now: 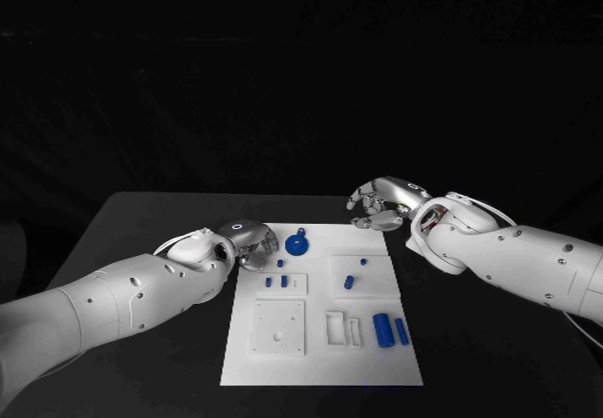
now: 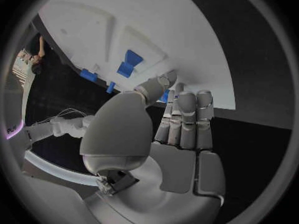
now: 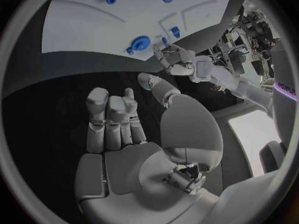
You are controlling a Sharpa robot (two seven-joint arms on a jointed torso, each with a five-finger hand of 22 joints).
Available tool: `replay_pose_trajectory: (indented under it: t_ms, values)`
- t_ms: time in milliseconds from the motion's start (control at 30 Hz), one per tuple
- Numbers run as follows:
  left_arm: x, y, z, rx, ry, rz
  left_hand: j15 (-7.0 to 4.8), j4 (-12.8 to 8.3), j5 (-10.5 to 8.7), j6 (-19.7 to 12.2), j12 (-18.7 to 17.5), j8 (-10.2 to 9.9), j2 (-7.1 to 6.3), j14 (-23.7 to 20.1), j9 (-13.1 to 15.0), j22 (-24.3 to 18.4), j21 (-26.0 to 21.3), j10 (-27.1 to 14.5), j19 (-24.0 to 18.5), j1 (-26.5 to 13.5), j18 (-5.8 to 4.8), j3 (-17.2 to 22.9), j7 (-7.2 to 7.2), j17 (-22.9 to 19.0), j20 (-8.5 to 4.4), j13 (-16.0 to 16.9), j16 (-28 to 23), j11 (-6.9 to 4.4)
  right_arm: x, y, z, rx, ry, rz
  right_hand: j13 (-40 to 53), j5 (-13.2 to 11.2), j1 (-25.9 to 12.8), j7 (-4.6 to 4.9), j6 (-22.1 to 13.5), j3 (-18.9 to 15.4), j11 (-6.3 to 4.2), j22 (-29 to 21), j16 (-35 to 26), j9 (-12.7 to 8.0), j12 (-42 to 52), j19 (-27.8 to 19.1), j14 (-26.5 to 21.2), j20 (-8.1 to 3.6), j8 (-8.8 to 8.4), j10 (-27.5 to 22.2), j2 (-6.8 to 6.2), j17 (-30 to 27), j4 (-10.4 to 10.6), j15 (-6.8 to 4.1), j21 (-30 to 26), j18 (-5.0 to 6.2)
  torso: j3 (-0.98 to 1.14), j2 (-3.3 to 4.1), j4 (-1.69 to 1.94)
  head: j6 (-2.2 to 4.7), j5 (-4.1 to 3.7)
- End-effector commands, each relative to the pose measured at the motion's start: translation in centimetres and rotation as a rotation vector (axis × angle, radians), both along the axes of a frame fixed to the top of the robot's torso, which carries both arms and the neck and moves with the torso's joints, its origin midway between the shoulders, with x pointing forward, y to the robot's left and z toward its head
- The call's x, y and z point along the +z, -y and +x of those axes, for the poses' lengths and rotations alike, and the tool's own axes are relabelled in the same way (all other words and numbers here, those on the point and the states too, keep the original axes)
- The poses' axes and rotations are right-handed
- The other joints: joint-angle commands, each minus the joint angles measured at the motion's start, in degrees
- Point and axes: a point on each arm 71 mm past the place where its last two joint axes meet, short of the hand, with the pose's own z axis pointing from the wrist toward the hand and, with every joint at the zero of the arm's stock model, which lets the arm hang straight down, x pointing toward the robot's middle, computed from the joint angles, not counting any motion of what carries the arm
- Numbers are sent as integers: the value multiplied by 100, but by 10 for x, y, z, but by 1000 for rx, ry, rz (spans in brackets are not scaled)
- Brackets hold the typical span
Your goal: Assemble the parts on the task board
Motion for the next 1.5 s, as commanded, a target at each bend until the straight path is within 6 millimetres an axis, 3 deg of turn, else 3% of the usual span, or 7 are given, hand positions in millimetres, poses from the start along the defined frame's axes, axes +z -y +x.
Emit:
replay_pose_trajectory:
  t_ms: [33,400,533,633,800,967,1500]
  values:
    - [5,-9,1,15,45,-63,28,1,-9,22,34,37,6,2,22,9,-24,-85,0,122,406,104,41,-5,40,-2,24,104,-3,3,0,-4,-35,-30,-17,-3,27,58,-33,-7,-1,60,-43,-3,-48,-36,-8,-14,-25,-42,-43,-9,1,-11,-33,357,-5,1,-5,27,-14]
    - [30,-44,2,183,-123,-526,-111,224,-16,291,310,272,-68,-50,99,16,-53,307,-30,-140,365,265,208,-98,-4,47,-106,-38,-19,10,-4,6,-107,-110,-1958,-760,68,142,-19,249,173,-35,-425,39,-2609,-562,-437,164,29,-903,18,-287,-138,160,-472,357,4,-3,1,90,-197]
    - [38,-56,-3,234,-261,-783,-57,625,-28,241,309,283,-33,-289,98,-50,-230,257,-227,-809,278,12,226,-236,40,26,-396,-6,-27,13,-7,20,-95,-201,-3053,-1124,195,193,50,396,251,-73,-359,90,-3815,-386,-330,140,115,-673,49,-348,-227,241,-486,357,9,-5,4,117,-222]
    - [44,-61,-8,270,-368,-981,-11,632,-62,194,320,320,-1,-676,115,-215,-642,204,-663,-970,163,-122,220,-518,105,3,-1003,48,-35,15,-10,34,-84,-267,-3629,-1243,266,169,105,499,294,-103,-338,117,-4440,-267,-237,162,169,-330,43,-433,-223,267,-513,357,0,-7,16,108,-257]
    - [51,-59,-19,246,-481,-1145,423,518,-31,131,294,402,143,-1623,156,-597,-1537,86,-1599,-1089,-208,-183,224,-1217,417,-62,-2631,201,-48,15,-18,58,-71,-352,-4092,-1350,312,123,208,552,346,-124,-319,139,-4988,-154,-135,181,230,-119,41,-534,-203,317,-535,357,-9,-6,12,111,-262]
    - [55,-55,-29,205,-499,-1157,736,353,-25,34,245,451,243,-1808,166,-689,-1900,-1,-2029,-1063,-248,-295,260,-1473,723,-148,-3590,250,-58,13,-23,74,-69,-394,-4412,-1458,355,107,257,650,372,-126,-301,126,-5312,-90,-71,200,237,73,-27,-622,-113,345,-553,357,-14,-2,3,108,-244]
    - [56,-54,-33,204,-519,-1207,950,293,-19,-23,203,499,260,-2037,150,-687,-2094,-43,-2240,-1043,-163,-355,277,-1551,940,-239,-4218,276,-76,1,-27,66,-25,-436,-4771,-1713,449,104,291,829,378,-129,-266,73,-5625,-6,1,216,212,330,-137,-746,35,353,-592,357,1,5,4,76,-209]
